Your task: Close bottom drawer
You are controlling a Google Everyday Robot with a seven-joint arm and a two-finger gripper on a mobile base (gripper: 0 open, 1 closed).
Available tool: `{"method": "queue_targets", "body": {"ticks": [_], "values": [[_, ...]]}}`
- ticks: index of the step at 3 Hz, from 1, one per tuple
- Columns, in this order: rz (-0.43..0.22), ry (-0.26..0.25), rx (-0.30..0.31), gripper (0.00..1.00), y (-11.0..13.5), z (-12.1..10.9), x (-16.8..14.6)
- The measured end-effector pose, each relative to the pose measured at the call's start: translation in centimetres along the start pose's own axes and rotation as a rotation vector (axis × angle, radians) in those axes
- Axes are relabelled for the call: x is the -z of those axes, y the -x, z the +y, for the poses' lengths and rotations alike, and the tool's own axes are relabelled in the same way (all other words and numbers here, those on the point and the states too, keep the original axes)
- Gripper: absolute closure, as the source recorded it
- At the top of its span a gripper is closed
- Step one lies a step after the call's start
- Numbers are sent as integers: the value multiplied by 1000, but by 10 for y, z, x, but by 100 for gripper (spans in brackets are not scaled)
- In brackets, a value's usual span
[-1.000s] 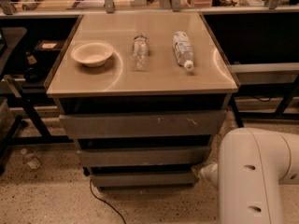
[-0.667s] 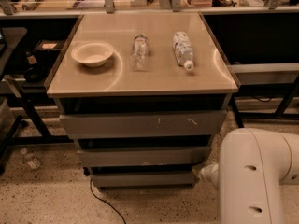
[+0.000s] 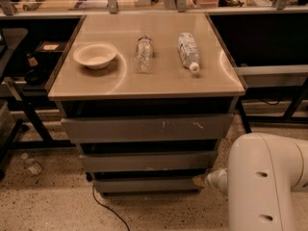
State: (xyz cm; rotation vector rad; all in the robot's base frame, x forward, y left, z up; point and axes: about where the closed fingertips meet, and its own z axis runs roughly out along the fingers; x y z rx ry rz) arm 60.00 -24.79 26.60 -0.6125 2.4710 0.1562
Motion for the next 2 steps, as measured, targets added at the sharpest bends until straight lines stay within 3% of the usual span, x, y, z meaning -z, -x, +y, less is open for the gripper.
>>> {"method": "queue_targets", "body": {"ticks": [1, 2], "values": [[107, -26, -73, 0, -46, -16, 26], [107, -26, -73, 0, -46, -16, 26]]}}
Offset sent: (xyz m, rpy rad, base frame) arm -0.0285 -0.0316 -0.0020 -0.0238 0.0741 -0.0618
